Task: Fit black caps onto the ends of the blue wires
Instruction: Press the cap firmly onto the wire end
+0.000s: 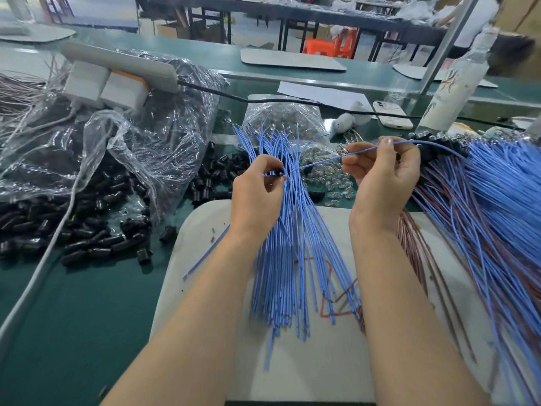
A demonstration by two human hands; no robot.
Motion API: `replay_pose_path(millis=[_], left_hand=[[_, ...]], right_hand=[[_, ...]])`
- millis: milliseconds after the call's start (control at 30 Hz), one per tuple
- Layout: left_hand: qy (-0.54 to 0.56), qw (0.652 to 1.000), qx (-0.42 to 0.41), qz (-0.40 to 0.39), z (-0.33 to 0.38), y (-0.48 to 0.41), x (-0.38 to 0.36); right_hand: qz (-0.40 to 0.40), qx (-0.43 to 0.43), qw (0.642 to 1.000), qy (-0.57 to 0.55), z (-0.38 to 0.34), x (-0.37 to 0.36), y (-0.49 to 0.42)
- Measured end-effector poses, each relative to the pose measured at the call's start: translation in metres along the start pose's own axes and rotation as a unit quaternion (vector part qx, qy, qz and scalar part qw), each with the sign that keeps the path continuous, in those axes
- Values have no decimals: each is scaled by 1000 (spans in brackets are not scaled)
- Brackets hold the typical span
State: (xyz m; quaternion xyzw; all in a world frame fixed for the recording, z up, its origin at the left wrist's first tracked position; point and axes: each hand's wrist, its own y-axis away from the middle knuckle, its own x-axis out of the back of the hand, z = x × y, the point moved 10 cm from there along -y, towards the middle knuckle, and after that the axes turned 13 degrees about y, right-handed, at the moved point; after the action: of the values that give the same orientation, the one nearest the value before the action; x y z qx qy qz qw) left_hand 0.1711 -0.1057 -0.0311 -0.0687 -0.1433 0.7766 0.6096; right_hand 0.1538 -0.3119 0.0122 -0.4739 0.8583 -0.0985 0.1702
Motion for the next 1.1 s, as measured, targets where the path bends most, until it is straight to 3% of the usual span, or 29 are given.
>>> replay_pose_path(millis=[567,733,967,1100], left_hand=[[-90,994,-50,-40,12,5,-11],[-97,993,-59,-41,12,5,-13],[-76,991,-99,-42,23,6,-15],[-75,991,-102,-49,24,7,-15]], right_hand=[[-21,2,999,31,2,-7,2],[-82,-4,995,58,7,-25,7],[-165,-33,965,199,29,-46,15],[-184,-48,963,191,32,-47,16]])
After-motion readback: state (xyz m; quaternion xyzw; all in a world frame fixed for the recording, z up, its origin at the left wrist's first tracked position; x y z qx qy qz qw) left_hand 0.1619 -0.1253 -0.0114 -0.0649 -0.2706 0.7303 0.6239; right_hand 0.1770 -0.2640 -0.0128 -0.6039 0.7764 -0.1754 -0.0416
